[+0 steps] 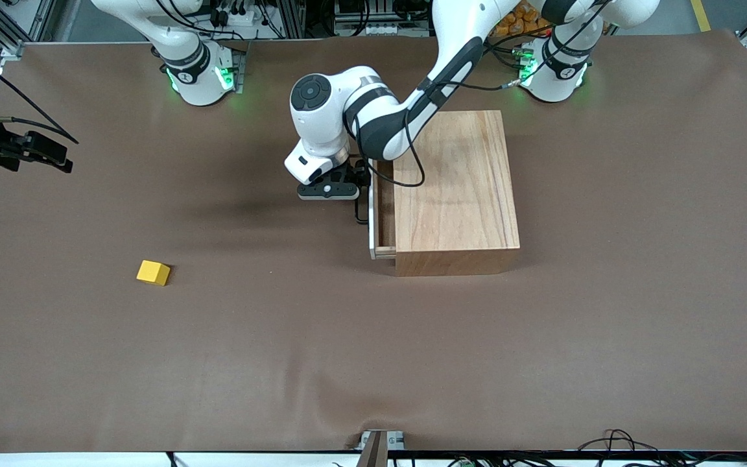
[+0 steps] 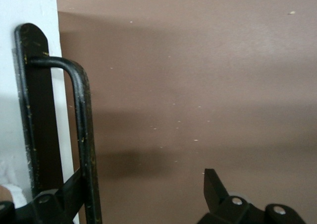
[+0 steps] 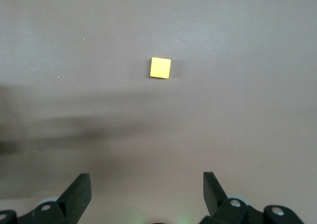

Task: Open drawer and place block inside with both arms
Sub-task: 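Pull the drawer handle outward with the left gripper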

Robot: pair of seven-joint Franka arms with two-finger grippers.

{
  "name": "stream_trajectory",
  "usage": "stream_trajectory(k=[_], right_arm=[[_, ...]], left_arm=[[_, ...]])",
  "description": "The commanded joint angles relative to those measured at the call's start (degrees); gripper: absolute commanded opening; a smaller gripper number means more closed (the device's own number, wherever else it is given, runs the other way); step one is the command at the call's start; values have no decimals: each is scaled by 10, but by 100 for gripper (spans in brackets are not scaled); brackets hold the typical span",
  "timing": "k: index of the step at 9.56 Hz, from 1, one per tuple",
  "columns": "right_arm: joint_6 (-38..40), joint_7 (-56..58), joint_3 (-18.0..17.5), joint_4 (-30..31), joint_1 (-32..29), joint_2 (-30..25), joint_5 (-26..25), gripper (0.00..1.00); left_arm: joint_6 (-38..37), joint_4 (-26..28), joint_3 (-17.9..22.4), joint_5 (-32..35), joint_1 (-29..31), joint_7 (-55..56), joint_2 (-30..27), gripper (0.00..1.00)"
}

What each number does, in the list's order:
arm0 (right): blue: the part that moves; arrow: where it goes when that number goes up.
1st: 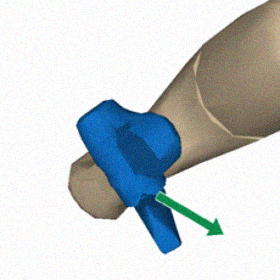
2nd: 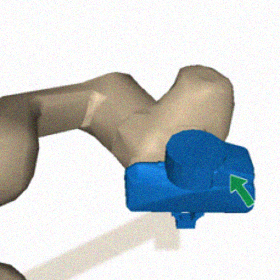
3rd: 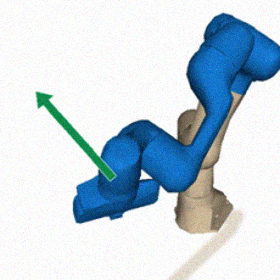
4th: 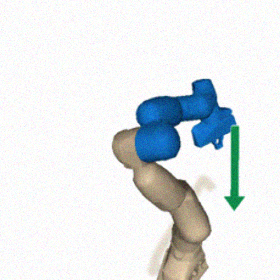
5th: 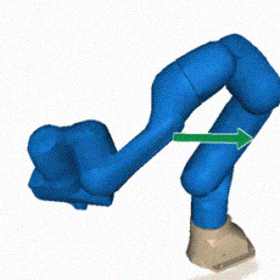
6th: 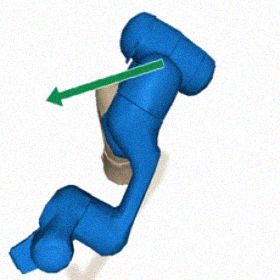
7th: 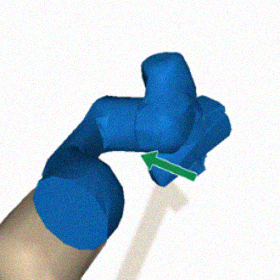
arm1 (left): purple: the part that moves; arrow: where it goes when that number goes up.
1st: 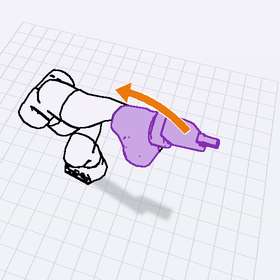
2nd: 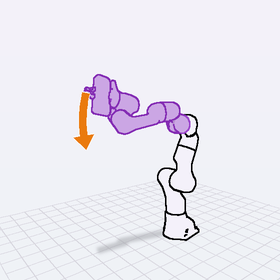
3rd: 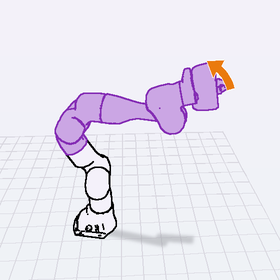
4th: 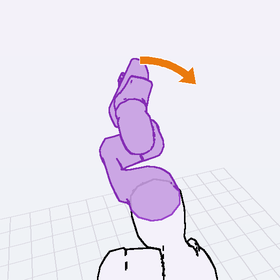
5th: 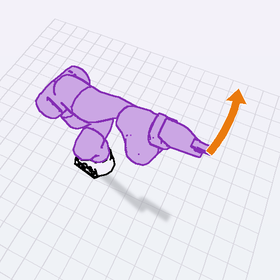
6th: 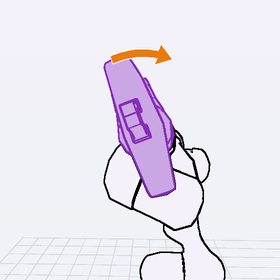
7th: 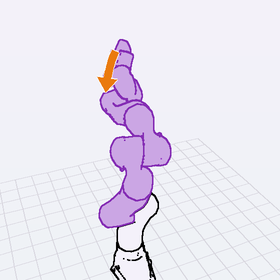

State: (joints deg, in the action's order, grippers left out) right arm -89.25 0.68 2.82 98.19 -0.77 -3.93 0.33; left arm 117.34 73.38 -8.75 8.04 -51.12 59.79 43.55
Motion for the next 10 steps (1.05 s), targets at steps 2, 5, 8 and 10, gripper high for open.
stream_trajectory(k=[2,5,8,10], right_arm=[[0,5,0,-7,2,8,-7,100],[3,5,0,-7,-1,9,-6,100],[1,5,0,-8,2,9,-6,100],[1,5,0,-8,1,9,-6,100]], left_arm=[[33,-20,0,-16,-13,11,14,100],[54,-24,-1,-17,-27,12,20,100],[55,-37,-1,-28,-31,11,20,100],[79,-38,-2,-35,-35,10,21,100]])
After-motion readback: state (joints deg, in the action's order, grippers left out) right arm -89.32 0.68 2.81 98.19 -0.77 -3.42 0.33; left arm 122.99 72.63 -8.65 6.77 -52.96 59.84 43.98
